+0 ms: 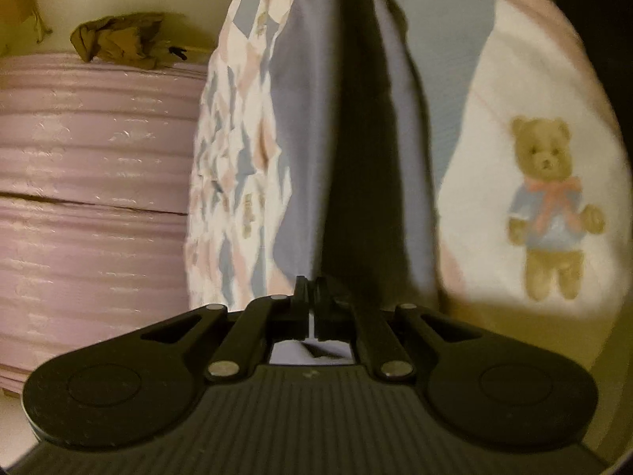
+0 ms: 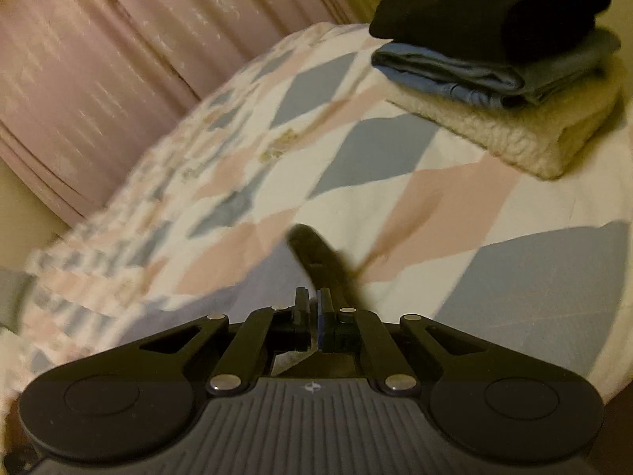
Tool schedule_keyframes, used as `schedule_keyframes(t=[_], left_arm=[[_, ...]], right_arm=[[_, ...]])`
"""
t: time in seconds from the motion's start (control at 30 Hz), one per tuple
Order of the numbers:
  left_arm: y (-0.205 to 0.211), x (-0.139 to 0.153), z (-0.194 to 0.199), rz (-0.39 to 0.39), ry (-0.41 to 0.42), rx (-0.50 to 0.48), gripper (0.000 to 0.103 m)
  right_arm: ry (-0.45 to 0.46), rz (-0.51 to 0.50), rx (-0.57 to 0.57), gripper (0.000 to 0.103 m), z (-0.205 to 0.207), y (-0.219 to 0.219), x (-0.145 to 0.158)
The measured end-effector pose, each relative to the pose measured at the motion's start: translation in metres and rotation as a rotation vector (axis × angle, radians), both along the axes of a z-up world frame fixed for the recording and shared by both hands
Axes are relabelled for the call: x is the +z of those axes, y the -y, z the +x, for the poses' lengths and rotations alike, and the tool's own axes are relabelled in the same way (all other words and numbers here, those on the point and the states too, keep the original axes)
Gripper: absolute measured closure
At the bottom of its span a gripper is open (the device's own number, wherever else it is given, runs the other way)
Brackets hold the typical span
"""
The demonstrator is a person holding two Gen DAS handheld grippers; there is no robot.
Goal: Fold clothes
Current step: 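Lower the folded pants onto the quilt and open both grippers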
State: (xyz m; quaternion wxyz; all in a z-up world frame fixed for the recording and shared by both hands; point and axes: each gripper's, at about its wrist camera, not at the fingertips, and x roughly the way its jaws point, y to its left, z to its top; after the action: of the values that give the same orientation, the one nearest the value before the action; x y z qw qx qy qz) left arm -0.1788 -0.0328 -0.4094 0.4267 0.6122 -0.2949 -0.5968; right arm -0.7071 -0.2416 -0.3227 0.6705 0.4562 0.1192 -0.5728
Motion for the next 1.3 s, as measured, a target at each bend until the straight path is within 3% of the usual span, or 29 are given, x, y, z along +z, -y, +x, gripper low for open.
schedule_keyframes(t=[0.1,0.17,0.33,0.47,0.5,0.53,0.6,0.67,0.73,0.87,0.97,1.13,1.2,1.23,1.3], left_arm=[[-0.008,-0.015,-0.014,0.053,-0.043,-0.009,0.101],[-0.014,-0.026,-0.021,0.073,-0.063,0.012,0.099],[-0.014,-0.016,-0.016,0.044,-0.193,0.141,0.092],[-0.025,0.023,0.007,0.045,-0.405,0.260,0.073],[-0.025,0.037,0.015,0.030,-0.472,0.305,0.073],[-0.021,0.049,0.022,0.015,-0.526,0.350,0.072],[-0.002,0.074,0.038,-0.032,-0.639,0.463,0.068],[0.034,0.096,0.054,-0.066,-0.755,0.577,0.053],[0.077,0.109,0.071,-0.084,-0.844,0.669,0.052],[0.169,0.114,0.101,-0.075,-0.961,0.819,0.054],[0.221,0.102,0.119,-0.028,-1.009,0.946,0.056],[0.275,0.062,0.137,0.007,-0.973,1.125,0.056],[0.284,0.046,0.148,0.030,-0.995,1.175,0.078],[0.281,0.043,0.157,0.038,-1.058,1.183,0.100],[0.260,0.052,0.172,-0.002,-1.188,1.167,0.101]], right_arm=[[-0.059,0.093,-0.025,0.100,0.001,0.005,-0.032],[-0.128,0.087,-0.025,0.098,0.009,0.002,-0.039],[-0.290,0.007,-0.029,0.070,0.034,-0.005,-0.022],[-0.485,-0.186,-0.087,0.043,0.061,-0.031,-0.001],[-0.525,-0.221,-0.096,0.034,0.069,-0.038,0.000],[-0.554,-0.252,-0.101,0.034,0.077,-0.045,0.001],[-0.513,-0.285,-0.083,0.034,0.089,-0.053,-0.002],[-0.394,-0.274,-0.045,0.035,0.098,-0.054,-0.007],[-0.273,-0.238,0.011,0.039,0.112,-0.048,-0.015],[-0.221,-0.197,0.042,0.045,0.138,-0.034,-0.022],[-0.175,-0.175,0.052,0.045,0.147,-0.022,-0.025],[-0.139,-0.154,0.067,0.045,0.156,-0.011,-0.031],[-0.126,-0.146,0.072,0.045,0.161,-0.009,-0.032],[-0.118,-0.142,0.074,0.045,0.163,-0.008,-0.033],[-0.110,-0.142,0.080,0.045,0.167,-0.008,-0.033]])
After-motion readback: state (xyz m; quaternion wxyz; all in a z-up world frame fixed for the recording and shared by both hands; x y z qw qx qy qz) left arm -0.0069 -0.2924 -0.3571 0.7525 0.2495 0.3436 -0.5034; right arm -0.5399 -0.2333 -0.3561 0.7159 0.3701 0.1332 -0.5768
